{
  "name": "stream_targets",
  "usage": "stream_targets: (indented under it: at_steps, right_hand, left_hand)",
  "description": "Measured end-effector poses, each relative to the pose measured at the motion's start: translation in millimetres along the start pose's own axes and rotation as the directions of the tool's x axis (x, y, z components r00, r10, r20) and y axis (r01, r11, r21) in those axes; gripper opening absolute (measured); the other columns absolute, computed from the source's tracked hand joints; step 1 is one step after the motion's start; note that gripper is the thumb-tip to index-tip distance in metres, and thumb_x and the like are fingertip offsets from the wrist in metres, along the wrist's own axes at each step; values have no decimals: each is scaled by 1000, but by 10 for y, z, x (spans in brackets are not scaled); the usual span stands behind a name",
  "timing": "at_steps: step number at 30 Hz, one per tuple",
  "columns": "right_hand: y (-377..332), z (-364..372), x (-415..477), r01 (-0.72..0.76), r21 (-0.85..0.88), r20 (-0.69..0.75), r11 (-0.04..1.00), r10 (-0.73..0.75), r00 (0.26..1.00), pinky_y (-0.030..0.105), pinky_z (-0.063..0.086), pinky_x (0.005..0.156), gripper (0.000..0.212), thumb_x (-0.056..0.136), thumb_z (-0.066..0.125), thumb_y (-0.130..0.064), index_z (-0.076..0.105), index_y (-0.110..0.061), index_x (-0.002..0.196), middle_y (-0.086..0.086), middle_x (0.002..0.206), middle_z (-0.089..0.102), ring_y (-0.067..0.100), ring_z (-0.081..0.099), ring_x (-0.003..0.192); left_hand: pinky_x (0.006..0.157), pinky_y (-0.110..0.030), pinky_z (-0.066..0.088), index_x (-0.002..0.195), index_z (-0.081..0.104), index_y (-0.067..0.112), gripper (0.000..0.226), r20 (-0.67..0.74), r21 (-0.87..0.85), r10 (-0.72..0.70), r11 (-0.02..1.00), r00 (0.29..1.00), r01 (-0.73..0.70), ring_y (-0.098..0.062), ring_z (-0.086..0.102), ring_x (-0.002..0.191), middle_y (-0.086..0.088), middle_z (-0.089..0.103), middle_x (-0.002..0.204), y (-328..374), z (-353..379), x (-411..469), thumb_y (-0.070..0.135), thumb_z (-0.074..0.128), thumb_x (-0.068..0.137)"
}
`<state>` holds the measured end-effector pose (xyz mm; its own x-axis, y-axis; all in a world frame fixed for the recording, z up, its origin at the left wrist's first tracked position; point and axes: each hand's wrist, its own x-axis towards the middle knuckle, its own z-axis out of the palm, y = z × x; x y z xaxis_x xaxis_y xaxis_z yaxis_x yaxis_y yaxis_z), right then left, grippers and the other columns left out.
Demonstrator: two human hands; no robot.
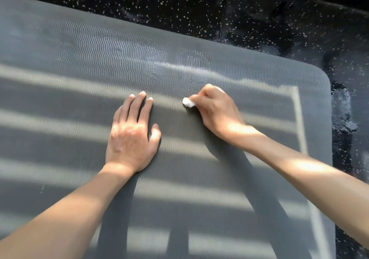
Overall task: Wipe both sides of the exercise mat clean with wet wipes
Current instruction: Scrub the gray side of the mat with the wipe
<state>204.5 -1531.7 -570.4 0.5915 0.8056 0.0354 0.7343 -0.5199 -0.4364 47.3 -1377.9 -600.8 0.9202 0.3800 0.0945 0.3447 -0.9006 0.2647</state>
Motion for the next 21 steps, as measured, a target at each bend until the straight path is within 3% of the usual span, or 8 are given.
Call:
stream_targets:
  at_steps: [5,8,11,14,16,19,21]
  right_hand:
    - [77,-30,238,-63,-90,-163,994,47,986,33,45,64,26,98,52,-26,69,-7,94,8,84,52,28,55,78]
    - [-227,69,-345,-5,69,-73,998,10,997,33,38,62,16,96,49,-23,63,-15,93,6,82,50,22,48,76]
    - [-242,48,-520,91,87,45,992,-95,994,31,41,61,14,92,56,-16,69,-10,94,6,83,52,20,48,77]
    - [-69,34,-116,3,22,-120,1000,-1,993,36,48,60,28,93,47,-24,70,-8,94,7,84,52,28,53,79]
    - [-65,78,-93,-27,9,-187,1000,29,982,39,48,59,25,93,49,-19,70,-5,93,8,82,52,29,52,77]
    - [-282,149,-504,12,26,-114,1000,-9,993,36,47,58,5,86,67,-6,69,-2,89,9,80,54,26,52,74]
    - [-341,153,-634,12,67,-73,998,-7,997,34,47,57,9,89,64,-12,70,-6,89,7,81,53,21,50,75]
  left_hand:
    - [115,-50,29,141,46,2,61,3,5,2,1000,1000,-2,-36,33,141,-17,41,150,10,8,-3,32,41,89]
    - [115,-51,30,141,46,1,61,2,-1,2,1000,1000,-2,-36,33,141,-17,41,150,8,7,1,32,42,89]
    - [115,-51,30,141,46,1,61,4,1,4,1000,1000,-4,-36,33,141,-17,42,150,-2,1,-3,32,41,89]
    - [115,-51,30,141,46,1,61,5,3,8,1000,1000,-8,-36,33,141,-17,41,150,-1,5,-8,32,42,89]
    - [115,-51,30,141,46,1,61,3,1,5,1000,1000,-5,-36,33,141,-17,41,150,1,1,-4,32,42,88]
    - [114,-51,30,141,46,0,62,1,2,6,1000,1000,-6,-36,33,140,-18,42,149,4,-2,3,32,42,88]
    - [114,-51,30,141,46,0,62,4,2,6,1000,1000,-6,-36,33,140,-18,42,149,-1,-6,-3,32,42,88]
